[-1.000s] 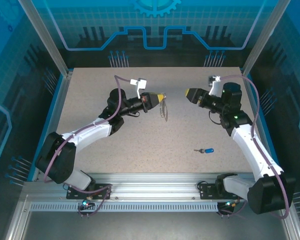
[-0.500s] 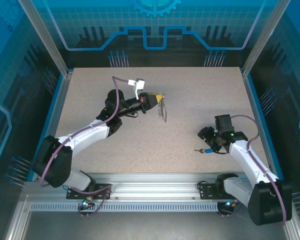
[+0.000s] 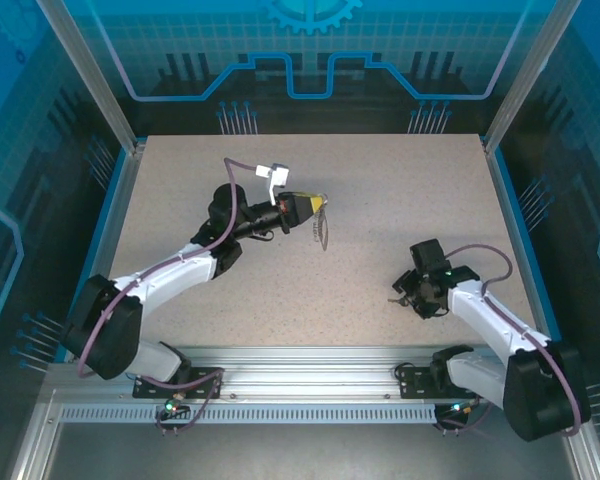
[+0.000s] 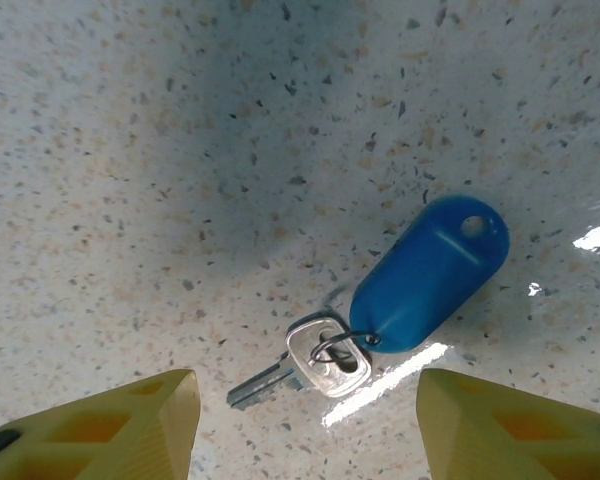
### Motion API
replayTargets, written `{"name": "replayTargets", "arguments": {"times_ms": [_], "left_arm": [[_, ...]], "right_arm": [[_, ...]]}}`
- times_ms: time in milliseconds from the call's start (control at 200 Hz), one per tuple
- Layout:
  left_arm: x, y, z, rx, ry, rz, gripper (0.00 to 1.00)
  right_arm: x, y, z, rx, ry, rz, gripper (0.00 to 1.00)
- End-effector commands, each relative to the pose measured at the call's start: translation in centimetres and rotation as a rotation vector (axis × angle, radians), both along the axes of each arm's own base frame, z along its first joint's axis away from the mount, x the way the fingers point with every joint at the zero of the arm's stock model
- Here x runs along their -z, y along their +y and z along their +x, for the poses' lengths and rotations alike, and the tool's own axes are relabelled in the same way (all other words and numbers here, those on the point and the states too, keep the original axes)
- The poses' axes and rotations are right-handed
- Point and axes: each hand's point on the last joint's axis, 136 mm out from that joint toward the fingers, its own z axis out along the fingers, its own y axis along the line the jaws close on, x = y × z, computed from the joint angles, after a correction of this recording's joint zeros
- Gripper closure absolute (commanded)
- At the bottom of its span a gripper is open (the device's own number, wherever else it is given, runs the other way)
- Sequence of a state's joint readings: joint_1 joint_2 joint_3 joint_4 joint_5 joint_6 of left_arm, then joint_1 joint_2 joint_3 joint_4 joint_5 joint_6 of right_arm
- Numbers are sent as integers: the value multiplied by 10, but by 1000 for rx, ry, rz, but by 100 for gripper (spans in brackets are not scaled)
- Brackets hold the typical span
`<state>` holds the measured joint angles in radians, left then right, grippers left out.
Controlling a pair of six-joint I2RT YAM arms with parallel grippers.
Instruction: Put the keys on the keyring
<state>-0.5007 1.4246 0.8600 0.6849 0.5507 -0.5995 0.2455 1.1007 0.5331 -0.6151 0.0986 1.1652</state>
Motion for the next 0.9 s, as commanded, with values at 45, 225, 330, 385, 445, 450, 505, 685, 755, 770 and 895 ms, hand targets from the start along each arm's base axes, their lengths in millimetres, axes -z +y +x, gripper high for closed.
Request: {"name": "replayTargets", "arguments": {"times_ms": [45, 225, 330, 385, 445, 450, 505, 685, 755, 770, 895], "left_arm": [[-22, 2, -17, 29, -82, -25, 100], [-22, 3, -19, 28, -87, -17, 100], [-21, 3, -18, 30, -85, -14, 100], [-22, 2, -18, 32, -86, -15, 100], [-22, 1, -18, 35, -86, -15, 100], [-22, 1, -18, 35, -85, -15, 100], [-21, 1, -18, 34, -85, -15, 100], [-20, 1, -18, 35, -83, -14, 100], [-20, 1, -18, 35, -82, -13, 100], [-20, 1, -18, 36, -82, -13, 100], [-20, 0, -18, 38, -80, -13, 100]], "right_arm": [[-3, 5, 14, 15, -13, -16, 40], [3, 9, 19, 21, -9, -12, 41], [4, 11, 23, 17, -13, -11, 42], [4, 11, 25, 16, -17, -10, 43], [4, 13, 28, 11, -25, -2, 44], [4, 13, 28, 11, -24, -3, 44], [4, 14, 30, 8, -30, 2, 46], [7, 18, 35, -2, -37, 14, 53], [8, 22, 38, -13, -43, 27, 55], [8, 23, 40, -16, -47, 31, 55], [9, 33, 49, -48, -50, 54, 61]]}}
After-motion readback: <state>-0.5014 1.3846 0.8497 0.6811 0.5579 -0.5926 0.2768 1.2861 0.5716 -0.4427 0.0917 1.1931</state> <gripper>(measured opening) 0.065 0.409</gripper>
